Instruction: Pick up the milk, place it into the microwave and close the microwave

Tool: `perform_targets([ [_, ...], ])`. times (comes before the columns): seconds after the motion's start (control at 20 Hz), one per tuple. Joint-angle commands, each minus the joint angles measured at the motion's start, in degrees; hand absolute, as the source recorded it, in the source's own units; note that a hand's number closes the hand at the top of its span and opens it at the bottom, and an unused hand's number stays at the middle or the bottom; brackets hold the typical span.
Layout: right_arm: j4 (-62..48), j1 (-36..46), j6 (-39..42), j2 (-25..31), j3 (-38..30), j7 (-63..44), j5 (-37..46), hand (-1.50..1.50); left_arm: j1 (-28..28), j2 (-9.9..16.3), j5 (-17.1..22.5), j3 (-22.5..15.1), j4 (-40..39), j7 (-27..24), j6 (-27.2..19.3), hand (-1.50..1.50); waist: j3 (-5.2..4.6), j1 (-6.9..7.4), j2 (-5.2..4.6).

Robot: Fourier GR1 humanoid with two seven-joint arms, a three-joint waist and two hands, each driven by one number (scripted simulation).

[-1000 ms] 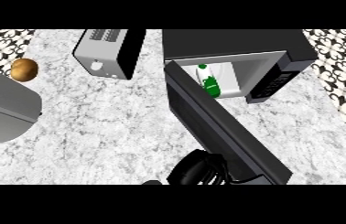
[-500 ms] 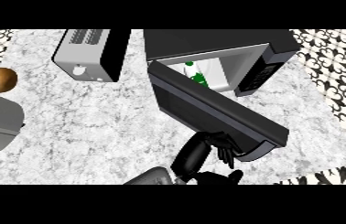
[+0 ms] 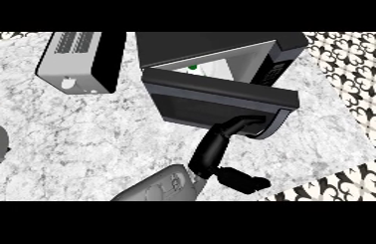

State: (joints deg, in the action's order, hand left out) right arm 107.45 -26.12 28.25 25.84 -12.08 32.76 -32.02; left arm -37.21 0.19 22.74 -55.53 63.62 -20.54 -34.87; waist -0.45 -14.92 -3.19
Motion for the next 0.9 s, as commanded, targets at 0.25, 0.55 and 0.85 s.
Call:
perform_targets([
  [0.25,1.1,2.6,2.7,2.8,-0.3,-1.8,-4.8,-1.50,-6.7,-0.2,5.8,1.9,-4.2,-2.7,-2.8,-1.50,0.14,-3.32,-1.20],
  [0.55,1.0,4.4,3.7,4.6,-0.7,-3.0,-7.1,-1.50,-10.9,-0.2,9.3,3.0,-6.4,-3.4,-3.9,-1.50,0.28,-4.77,-1.47],
  [0.85,1.8,6.1,4.3,6.4,-0.5,-4.7,-9.2,-1.50,-13.4,-0.2,12.2,3.2,-9.2,-5.1,-4.4,-1.50,0.21,-5.69,-1.94],
])
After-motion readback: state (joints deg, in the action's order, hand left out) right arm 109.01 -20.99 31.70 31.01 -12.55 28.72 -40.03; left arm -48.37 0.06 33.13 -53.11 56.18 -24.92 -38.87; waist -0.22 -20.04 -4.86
